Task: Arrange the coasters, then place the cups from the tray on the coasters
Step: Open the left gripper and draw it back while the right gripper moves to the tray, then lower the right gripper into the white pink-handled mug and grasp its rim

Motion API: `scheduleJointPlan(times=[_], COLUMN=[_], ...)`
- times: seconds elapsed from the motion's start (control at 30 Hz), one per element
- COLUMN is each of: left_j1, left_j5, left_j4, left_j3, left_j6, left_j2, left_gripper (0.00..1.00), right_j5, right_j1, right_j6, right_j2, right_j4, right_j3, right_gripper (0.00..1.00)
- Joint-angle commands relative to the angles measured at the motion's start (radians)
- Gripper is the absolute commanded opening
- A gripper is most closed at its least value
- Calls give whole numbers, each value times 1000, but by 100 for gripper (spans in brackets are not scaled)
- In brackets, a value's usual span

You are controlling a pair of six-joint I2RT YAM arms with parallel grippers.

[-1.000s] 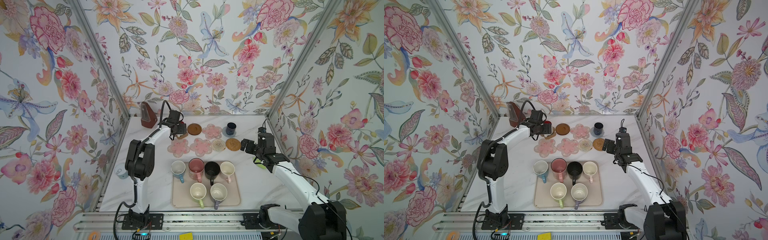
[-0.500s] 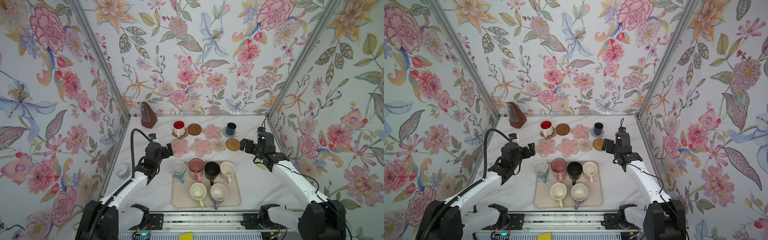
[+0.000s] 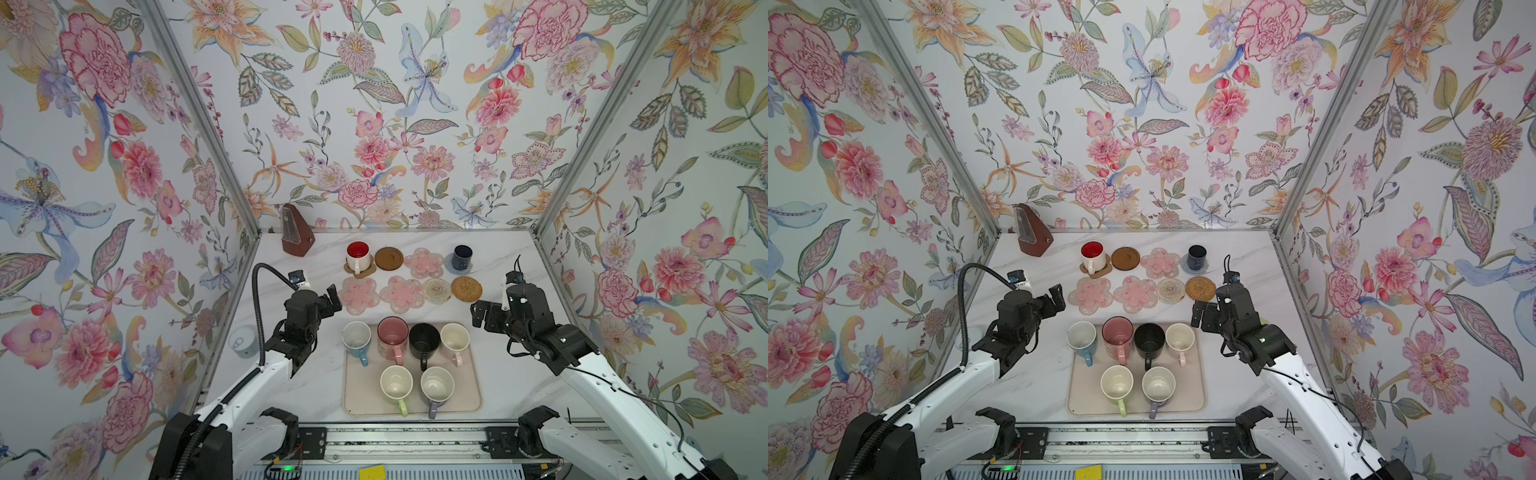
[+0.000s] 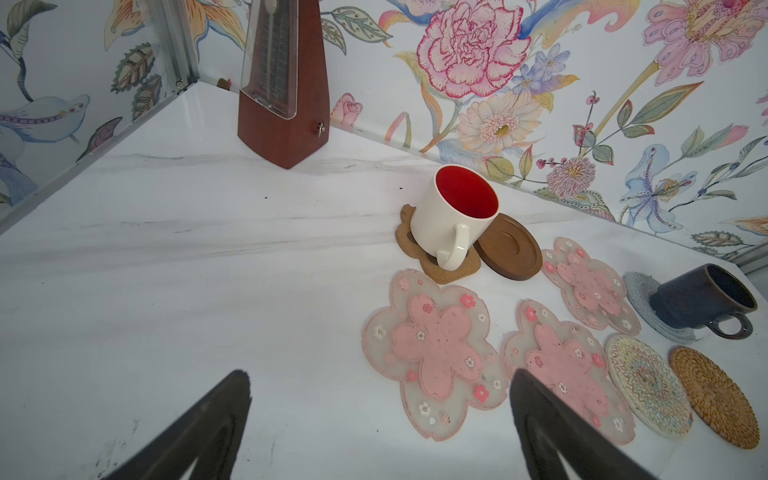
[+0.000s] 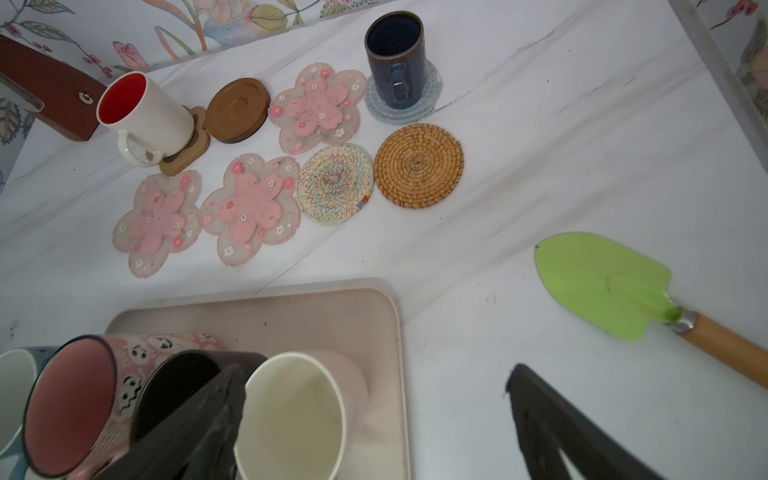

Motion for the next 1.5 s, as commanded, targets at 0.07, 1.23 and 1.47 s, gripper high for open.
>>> scheduleJointPlan(times=[0.07, 1.23, 1.47], left_j1=[11, 29, 31], left_j5=[-36, -50, -47], left_j4=[19, -7, -2], left_j3=[9, -31, -44], left_j6=[-3, -31, -37], left_j2=[6, -70, -71], left_gripper=[99, 99, 99], right_j5=[82, 66, 60], right_j1=[151, 384, 384], right_j6=[140, 245, 207], right_j2=[11, 228, 260], right_j4=[-150, 134, 144], right_j3=[-42, -256, -244], right_gripper=[99, 49, 29])
